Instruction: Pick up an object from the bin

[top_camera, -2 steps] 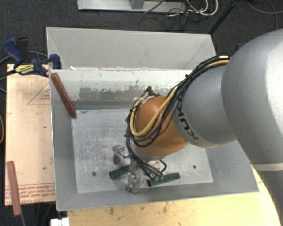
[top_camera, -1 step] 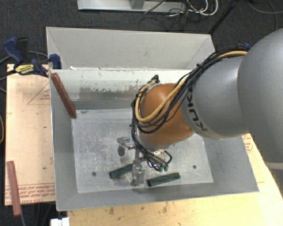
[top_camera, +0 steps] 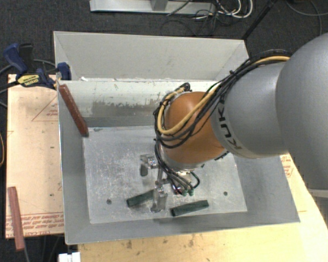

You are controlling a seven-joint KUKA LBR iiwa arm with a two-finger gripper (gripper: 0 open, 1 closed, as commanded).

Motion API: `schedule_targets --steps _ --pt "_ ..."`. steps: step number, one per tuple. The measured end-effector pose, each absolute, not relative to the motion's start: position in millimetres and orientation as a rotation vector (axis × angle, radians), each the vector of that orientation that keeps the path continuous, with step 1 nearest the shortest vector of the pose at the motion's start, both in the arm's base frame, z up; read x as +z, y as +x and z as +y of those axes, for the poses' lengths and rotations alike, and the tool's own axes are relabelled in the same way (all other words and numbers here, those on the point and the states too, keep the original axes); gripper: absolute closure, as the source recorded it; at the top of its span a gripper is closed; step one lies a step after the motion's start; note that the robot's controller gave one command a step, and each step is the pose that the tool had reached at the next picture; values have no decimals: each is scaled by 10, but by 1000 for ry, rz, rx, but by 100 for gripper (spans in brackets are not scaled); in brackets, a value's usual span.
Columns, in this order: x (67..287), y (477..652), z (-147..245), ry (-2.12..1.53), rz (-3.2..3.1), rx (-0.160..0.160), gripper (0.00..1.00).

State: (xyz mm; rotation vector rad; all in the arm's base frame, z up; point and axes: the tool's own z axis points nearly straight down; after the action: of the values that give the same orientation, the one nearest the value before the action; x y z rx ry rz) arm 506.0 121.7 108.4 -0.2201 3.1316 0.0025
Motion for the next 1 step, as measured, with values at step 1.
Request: schedule_targets --steps 1 --pt "684 5021 1312 -329 3125 2 0"
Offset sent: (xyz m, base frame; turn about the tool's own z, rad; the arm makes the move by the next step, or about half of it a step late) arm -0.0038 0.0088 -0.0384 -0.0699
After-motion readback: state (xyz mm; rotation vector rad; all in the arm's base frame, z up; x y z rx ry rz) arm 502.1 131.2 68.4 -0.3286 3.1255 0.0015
